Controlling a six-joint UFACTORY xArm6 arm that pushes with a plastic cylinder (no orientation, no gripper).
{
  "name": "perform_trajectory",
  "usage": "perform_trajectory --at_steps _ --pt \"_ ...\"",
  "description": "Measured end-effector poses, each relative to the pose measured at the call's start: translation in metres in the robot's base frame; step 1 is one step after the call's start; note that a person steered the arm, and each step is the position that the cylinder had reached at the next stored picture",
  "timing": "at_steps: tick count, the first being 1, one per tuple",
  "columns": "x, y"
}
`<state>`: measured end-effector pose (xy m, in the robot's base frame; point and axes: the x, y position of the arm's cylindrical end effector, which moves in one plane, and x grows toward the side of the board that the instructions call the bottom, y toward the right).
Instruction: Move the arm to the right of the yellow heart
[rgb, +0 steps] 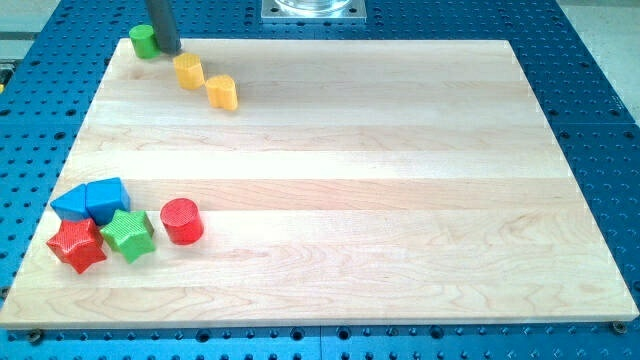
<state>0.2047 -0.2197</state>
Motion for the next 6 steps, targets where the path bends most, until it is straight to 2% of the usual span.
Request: perform_trajectory --at_steps 1,2,3,4,6 --pt "0.010 0.059" --pt "0.038 0.130" --pt "0.070 0.170" --pt "0.092 0.175" --pt "0.103 0.175"
